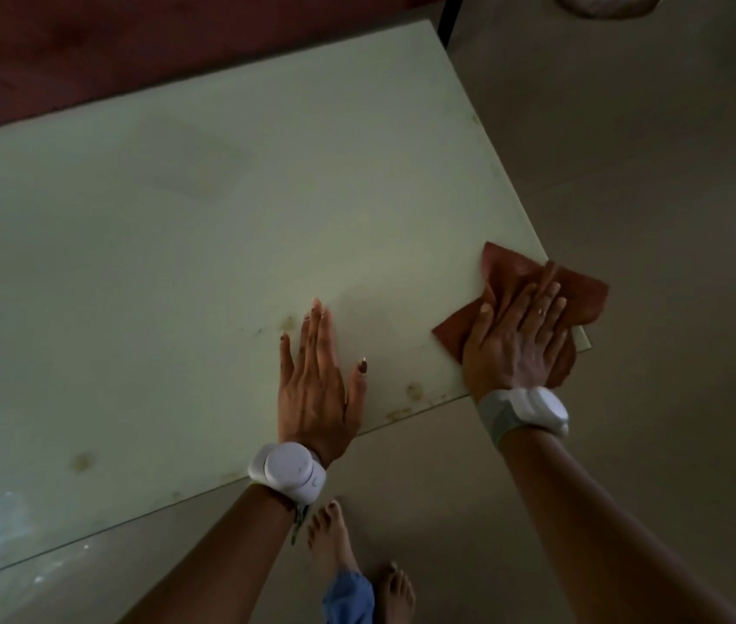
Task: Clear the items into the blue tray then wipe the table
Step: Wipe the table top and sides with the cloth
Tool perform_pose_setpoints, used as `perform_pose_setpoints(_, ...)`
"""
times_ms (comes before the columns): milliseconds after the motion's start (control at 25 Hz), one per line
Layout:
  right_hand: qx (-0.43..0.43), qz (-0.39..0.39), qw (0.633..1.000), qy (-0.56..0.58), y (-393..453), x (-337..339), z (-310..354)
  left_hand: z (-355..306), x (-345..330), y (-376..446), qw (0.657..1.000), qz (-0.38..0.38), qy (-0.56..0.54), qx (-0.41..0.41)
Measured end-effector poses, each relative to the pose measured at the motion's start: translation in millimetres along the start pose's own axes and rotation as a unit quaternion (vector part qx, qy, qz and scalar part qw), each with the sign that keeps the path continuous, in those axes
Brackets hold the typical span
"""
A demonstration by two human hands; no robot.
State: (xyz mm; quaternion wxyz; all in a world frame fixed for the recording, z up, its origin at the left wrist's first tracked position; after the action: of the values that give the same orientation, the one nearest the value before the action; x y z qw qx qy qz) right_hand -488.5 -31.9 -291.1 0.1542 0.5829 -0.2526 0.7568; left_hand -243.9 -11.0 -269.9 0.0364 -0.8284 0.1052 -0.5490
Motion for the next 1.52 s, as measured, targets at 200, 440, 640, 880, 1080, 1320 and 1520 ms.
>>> perform_pose_setpoints(200, 0.097, -0.004, 0.995, 0.0, -88, -24, 44, 33, 14, -21, 0.999, -0.022, -0.011, 0.034)
perform_pose_setpoints(440, 0.216, 0.036, 0.976, -0.013, -120, -45, 137, 129, 48, -26, 0.991, -0.062, 0.036, 0.116)
perform_pose_setpoints(640, 0.149, -0.031, 0.988, 0.003, -34, -46, 195, 177, 54, -14, 0.985, -0.036, 0.071, 0.151)
perform_pose_setpoints(880, 0.225, 0.019, 0.974, -0.026, -14, -64, 281, 173, 50, -14, 0.987, -0.035, 0.081, 0.135)
perform_pose_setpoints(1080, 0.406, 0.032, 0.91, -0.077, -103, -74, 290, 173, 55, -15, 0.99, -0.051, 0.038, 0.124)
perform_pose_setpoints(1320, 0.086, 0.013, 0.996, -0.032, -187, -70, 172, 213, 88, -45, 0.993, -0.076, -0.077, 0.047)
perform_pose_setpoints(1520, 0.06, 0.011, 0.998, 0.012, -217, -86, 234, 305, 103, -80, 0.989, -0.06, 0.014, 0.134)
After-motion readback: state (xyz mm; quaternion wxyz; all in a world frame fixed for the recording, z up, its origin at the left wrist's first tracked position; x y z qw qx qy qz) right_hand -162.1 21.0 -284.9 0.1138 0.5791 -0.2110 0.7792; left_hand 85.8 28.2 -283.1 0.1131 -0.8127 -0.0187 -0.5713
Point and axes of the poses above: each hand's wrist, its own y-axis towards the middle knuckle, its own x-axis out of the back of the hand, z = x × y, the point moved 9 cm from there along y, towards the middle knuckle, and after that the axes turned 9 degrees about z, right-handed, at the moved point
